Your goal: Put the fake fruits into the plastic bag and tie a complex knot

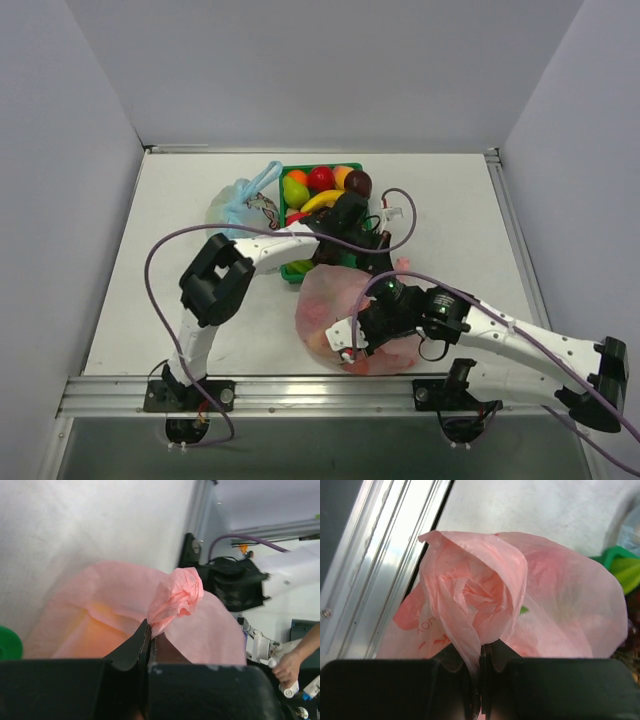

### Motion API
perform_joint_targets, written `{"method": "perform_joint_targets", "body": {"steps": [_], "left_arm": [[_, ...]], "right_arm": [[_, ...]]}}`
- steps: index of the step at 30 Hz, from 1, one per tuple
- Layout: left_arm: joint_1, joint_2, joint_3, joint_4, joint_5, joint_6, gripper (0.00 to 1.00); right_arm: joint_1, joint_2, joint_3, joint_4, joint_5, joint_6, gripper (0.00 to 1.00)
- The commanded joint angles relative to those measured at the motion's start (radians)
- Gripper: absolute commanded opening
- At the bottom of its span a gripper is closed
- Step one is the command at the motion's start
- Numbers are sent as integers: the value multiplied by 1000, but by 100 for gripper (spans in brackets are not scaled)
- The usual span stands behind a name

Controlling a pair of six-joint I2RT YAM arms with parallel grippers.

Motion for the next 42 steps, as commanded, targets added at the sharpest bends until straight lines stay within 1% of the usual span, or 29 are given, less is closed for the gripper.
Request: {"method": "perform_joint_targets", "body": {"steps": [1, 2, 4, 5, 7, 8, 9, 11, 16, 18, 22, 23, 24, 25, 27, 28, 29, 31, 33, 35, 36, 37, 39, 40, 42], "left_arm": [[32, -175, -81, 156, 65, -28, 1], [40, -193, -101, 213, 62, -32, 1], [66, -250, -167, 252, 63, -41, 1], [75, -270, -196, 303, 65, -44, 1], [96, -342, -256, 355, 65, -46, 1], [113, -369, -329, 408, 65, -41, 1], [119, -420, -355, 413, 71, -25, 0], [133, -466, -424, 410, 77, 47, 0], [149, -623, -567, 409, 57, 190, 0], [150, -693, -642, 424, 43, 253, 0], [150, -801, -733, 426, 51, 397, 0], [146, -819, -744, 429, 58, 422, 0], [143, -848, -753, 426, 90, 449, 0], [135, -857, -756, 421, 100, 495, 0], [118, -862, -745, 389, 106, 535, 0], [109, -855, -710, 366, 115, 593, 0], [85, -844, -692, 319, 126, 616, 0], [54, -815, -657, 285, 97, 655, 0], [29, -770, -601, 256, 75, 644, 0], [29, -738, -560, 255, 86, 594, 2], [29, -715, -549, 255, 86, 586, 2], [28, -706, -544, 257, 82, 572, 3], [20, -683, -521, 257, 71, 574, 3], [17, -675, -511, 249, 66, 583, 4], [12, -651, -488, 219, 62, 594, 3]], "right_arm": [[-21, -82, 27, -39, 10, 199, 0], [-41, -91, 16, -38, -2, 222, 0], [-82, -111, 12, -39, -14, 265, 0], [-126, -116, 12, -38, -21, 312, 0], [-165, -134, 12, -35, -51, 355, 0], [-182, -142, 9, -30, -57, 394, 0], [-209, -151, 6, -25, -65, 412, 0], [-236, -168, -1, -12, -83, 447, 0], [-374, -168, -11, 34, -172, 604, 0], [-420, -154, -4, 47, -226, 638, 0], [-550, -81, 45, 54, -309, 728, 0], [-561, -65, 56, 53, -333, 742, 0], [-570, -48, 67, 51, -346, 750, 0], [-575, -16, 78, 45, -356, 756, 0], [-576, 9, 108, 33, -379, 761, 0], [-573, 30, 119, 34, -383, 765, 0], [-572, 42, 134, 31, -389, 768, 0], [-570, 70, 154, 27, -409, 759, 0], [-562, 78, 173, 13, -418, 739, 0], [-559, 73, 179, -1, -426, 721, 6], [-552, 62, 179, -7, -421, 699, 8], [-541, 58, 179, -13, -395, 684, 14], [-521, 49, 182, -41, -372, 653, 20], [-509, 49, 183, -45, -364, 643, 28], [-503, 47, 182, -53, -363, 639, 37]]}}
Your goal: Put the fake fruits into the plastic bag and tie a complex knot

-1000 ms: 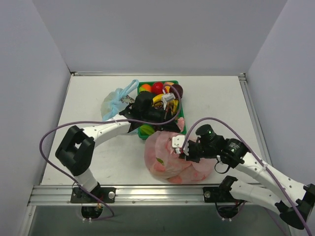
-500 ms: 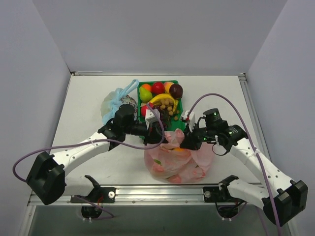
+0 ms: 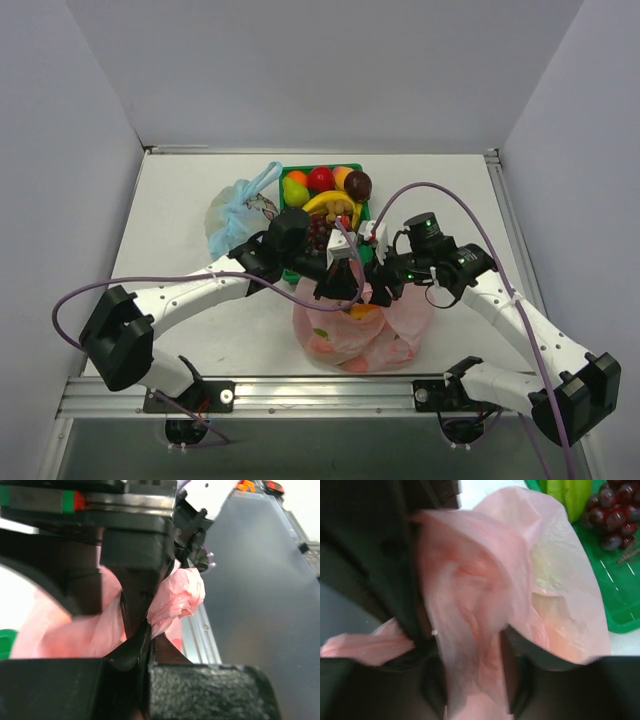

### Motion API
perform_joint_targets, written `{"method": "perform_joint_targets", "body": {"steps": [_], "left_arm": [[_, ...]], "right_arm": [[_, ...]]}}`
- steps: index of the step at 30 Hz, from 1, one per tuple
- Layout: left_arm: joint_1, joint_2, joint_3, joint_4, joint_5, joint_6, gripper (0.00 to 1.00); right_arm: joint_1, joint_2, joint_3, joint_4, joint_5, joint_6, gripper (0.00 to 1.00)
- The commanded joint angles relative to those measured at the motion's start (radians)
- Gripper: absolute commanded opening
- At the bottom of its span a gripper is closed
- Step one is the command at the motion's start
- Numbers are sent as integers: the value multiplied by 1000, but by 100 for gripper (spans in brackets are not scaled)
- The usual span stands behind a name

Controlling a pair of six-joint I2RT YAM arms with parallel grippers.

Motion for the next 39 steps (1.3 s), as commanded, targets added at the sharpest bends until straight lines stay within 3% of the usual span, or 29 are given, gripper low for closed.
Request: {"method": "perform_joint_targets", "body": {"steps": [1, 6, 11, 15, 20, 27, 32, 35, 39], "left_arm": [[-5, 37, 79, -24, -36, 39, 4], [-2, 35, 69, -33, -52, 24, 4], [39, -5, -13, 151, -7, -99, 4], [39, -19, -11, 145, 13, -97, 3], [32, -23, -8, 131, 14, -88, 3], [23, -23, -4, 130, 16, -88, 3], [12, -26, 9, 116, 16, -88, 3], [4, -29, 18, 121, 14, -105, 3], [-23, -28, 33, 171, 11, -180, 3]], "right_arm": [[36, -32, 32, -56, -37, -37, 43], [42, -48, 28, -63, -48, -43, 55], [41, -58, 11, -76, -14, -83, 57], [18, -69, 20, -102, 21, -104, 61], [7, -106, 52, -144, 50, -103, 80], [-39, -155, 36, -188, 100, -126, 84], [-125, -154, 32, -222, 81, -157, 95], [-133, -149, 14, -230, 61, -173, 97], [-133, -126, -32, -211, -12, -200, 79]]}}
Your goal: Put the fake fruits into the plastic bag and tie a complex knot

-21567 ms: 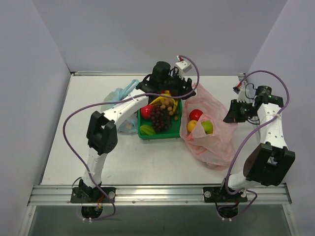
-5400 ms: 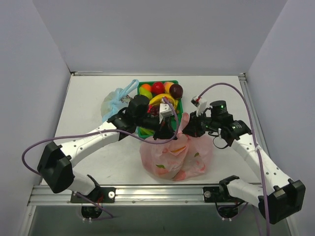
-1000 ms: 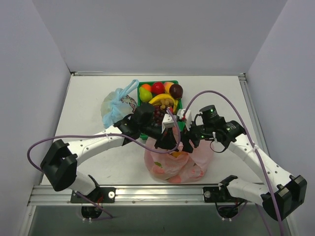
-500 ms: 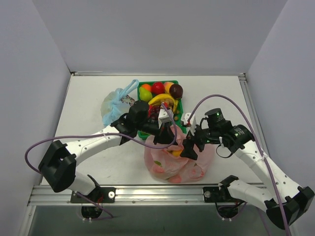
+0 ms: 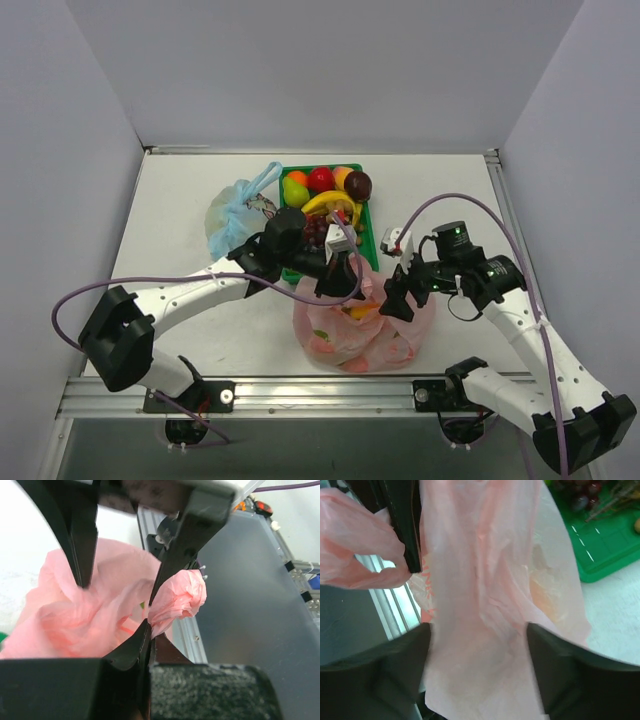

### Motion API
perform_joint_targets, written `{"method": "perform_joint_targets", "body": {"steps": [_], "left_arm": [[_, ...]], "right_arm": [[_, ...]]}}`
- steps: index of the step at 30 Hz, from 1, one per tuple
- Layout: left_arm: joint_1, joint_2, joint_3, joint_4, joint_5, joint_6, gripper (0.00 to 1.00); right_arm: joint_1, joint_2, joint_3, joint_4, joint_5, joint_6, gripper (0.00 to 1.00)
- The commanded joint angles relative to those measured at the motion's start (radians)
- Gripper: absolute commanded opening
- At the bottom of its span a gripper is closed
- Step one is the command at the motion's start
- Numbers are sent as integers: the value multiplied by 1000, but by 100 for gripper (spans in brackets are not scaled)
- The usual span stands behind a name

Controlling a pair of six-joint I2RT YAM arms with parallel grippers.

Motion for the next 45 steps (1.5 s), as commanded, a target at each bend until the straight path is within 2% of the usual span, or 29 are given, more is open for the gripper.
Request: {"method": "perform_joint_targets", "body": {"steps": [1, 4, 6, 10, 11, 14, 15, 19, 21, 29, 32, 34, 35, 38, 40, 41, 42, 45], "left_arm": [[-32, -27, 62, 94, -4, -80, 3], [-62, -6, 88, 117, -24, -116, 3], [-66, 13, 90, 153, -47, -148, 3], [-67, 40, 81, 219, -99, -212, 3], [-69, 50, 81, 226, -108, -215, 3], [-69, 65, 81, 256, -137, -229, 3], [-69, 73, 81, 263, -145, -232, 4], [-70, 88, 72, 286, -157, -231, 5], [-70, 94, 68, 294, -168, -238, 6], [-104, 88, 44, 340, -241, -257, 12], [-115, 77, 26, 357, -252, -263, 13], [-119, 77, 16, 369, -248, -266, 14], [-121, 76, 10, 372, -245, -266, 15], [-116, 64, 4, 378, -240, -265, 18], [-109, 53, 4, 378, -220, -260, 25], [-99, 41, 4, 378, -203, -258, 31], [-95, 31, 2, 377, -190, -246, 43], [-72, -13, -4, 339, -150, -220, 58]], "right_arm": [[0, 28, -28, 1, -103, -30, 64], [-2, 21, -39, 65, -133, -4, 44], [-2, -1, -45, 81, -162, -7, 36], [-2, -25, -63, 88, -199, -18, 33], [-2, -35, -67, 88, -206, -18, 33], [-3, -47, -82, 87, -223, -21, 48], [-2, -53, -85, 87, -233, -23, 55], [0, -68, -97, 100, -246, -23, 67], [-2, -65, -108, 130, -236, 28, 71], [0, -39, -146, 335, -225, 232, 68], [0, -24, -148, 366, -228, 257, 64], [0, -21, -155, 386, -225, 270, 54], [0, -19, -160, 390, -223, 270, 46], [0, -19, -166, 387, -223, 264, 36], [-2, -24, -169, 377, -223, 252, 26], [0, -27, -171, 371, -223, 244, 23], [-2, -28, -172, 357, -223, 229, 16], [-2, -35, -175, 334, -214, 203, 11]]}}
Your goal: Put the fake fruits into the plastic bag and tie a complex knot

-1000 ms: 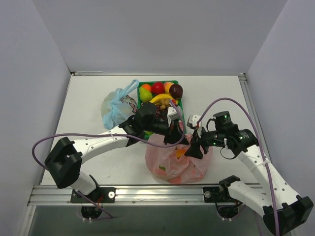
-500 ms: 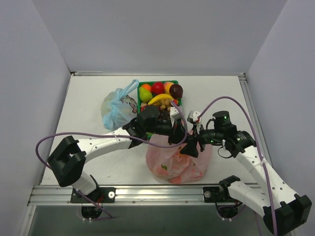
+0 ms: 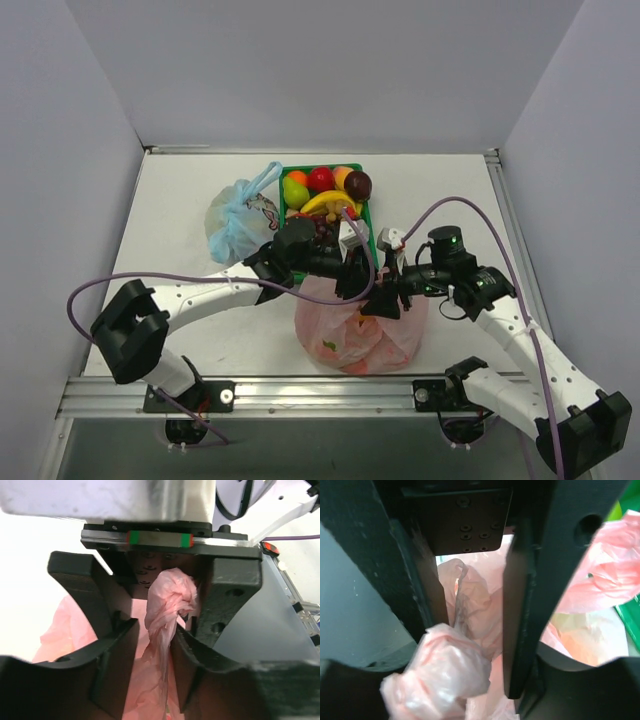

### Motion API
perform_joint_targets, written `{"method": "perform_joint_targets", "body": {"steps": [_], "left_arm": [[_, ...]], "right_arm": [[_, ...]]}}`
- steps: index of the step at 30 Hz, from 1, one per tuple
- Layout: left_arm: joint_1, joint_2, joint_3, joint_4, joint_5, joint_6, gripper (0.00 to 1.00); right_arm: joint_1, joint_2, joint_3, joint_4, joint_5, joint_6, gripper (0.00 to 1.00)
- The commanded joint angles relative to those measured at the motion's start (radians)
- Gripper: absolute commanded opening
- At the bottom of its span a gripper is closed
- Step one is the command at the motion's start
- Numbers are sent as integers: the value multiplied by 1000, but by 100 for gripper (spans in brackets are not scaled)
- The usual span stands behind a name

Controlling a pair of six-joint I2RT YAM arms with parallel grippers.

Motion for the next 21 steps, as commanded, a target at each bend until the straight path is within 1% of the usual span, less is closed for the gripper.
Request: {"method": "perform_joint_targets", "body": {"steps": [1, 3, 4, 5, 7, 14, 16, 18, 20, 21], "left_arm": [[21, -98, 4, 16, 52, 11, 61], [32, -138, -2, -22, 69, 58, 65], [34, -153, -6, -34, 67, 80, 70], [34, -184, -11, -47, 58, 98, 73], [37, -210, -16, -70, 63, 131, 74], [40, -225, -32, -82, 58, 137, 76], [47, -222, -31, -93, 52, 138, 76], [54, -218, -28, -97, 47, 140, 75], [60, -213, -17, -104, 41, 143, 68], [61, -210, -13, -107, 41, 143, 61]], "right_arm": [[-14, -6, -9, 3, 85, -19, 10], [-14, -6, -7, -6, 86, -30, 10], [-14, -6, -7, -8, 88, -30, 9], [-14, -3, -6, -8, 88, -31, 8], [-14, 1, -4, -9, 94, -34, 7], [-14, 18, 11, -9, 96, -34, 3], [-13, 17, 13, -11, 99, -37, 3], [-14, 18, 14, -21, 106, -44, 7], [-14, 17, 17, -38, 111, -60, 12], [-13, 17, 17, -41, 117, -62, 13]]}}
